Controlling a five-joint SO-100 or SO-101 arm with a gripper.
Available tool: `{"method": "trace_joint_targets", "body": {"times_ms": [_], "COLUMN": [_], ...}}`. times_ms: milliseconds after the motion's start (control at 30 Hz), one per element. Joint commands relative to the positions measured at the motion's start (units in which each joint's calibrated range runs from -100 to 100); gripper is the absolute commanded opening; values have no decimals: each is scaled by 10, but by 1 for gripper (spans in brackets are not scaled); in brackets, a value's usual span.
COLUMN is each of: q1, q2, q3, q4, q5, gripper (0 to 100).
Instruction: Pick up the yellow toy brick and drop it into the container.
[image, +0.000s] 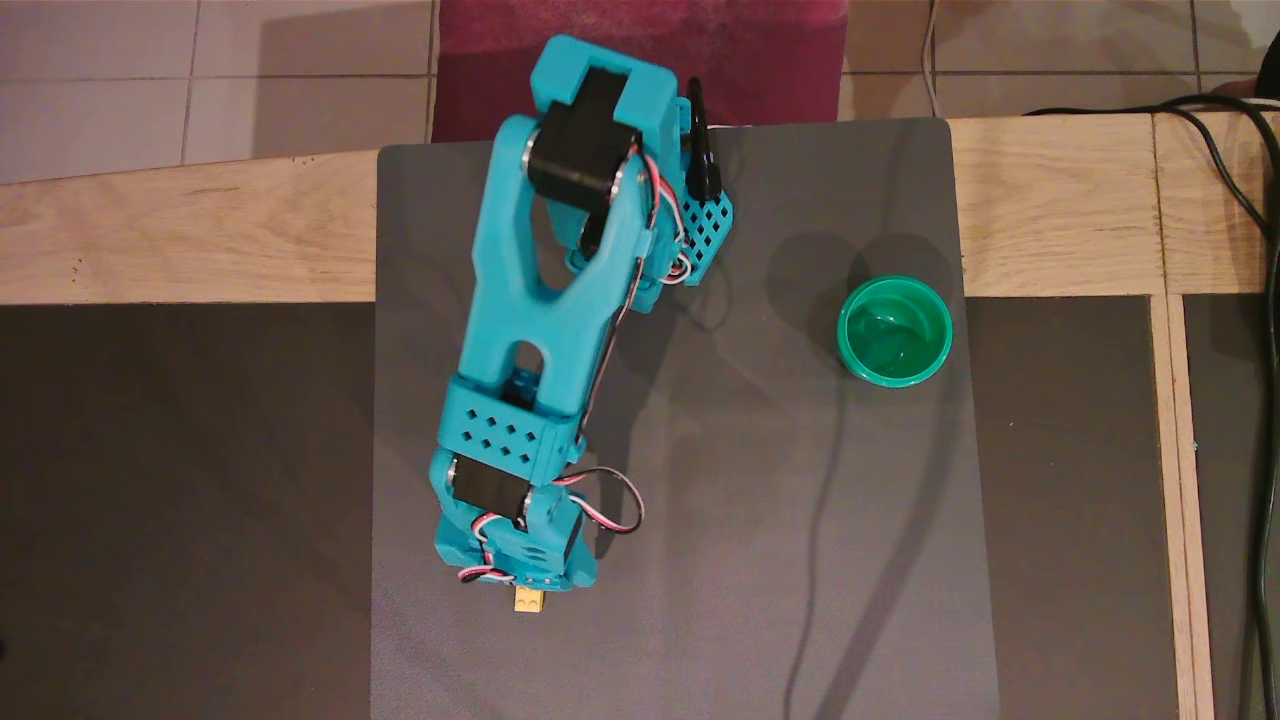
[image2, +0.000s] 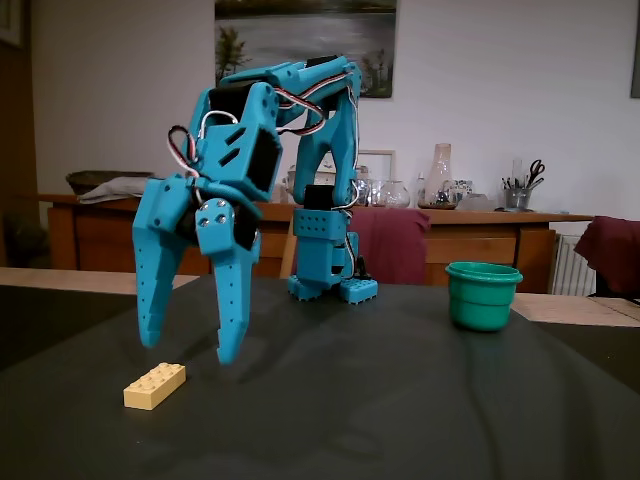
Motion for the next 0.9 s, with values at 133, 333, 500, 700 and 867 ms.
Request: {"method": "trace_joint_targets", "body": {"times_ms": [133,333,500,700,867], "q1": [7,7,7,7,7], "q2": [19,44,57,58,58], "q3": [-5,-10,-11,-3,-3], "q4": [-67,-75,-75,-116,-128], "q5": [3,4,12,11,11], "gripper": [24,24,24,24,24]}}
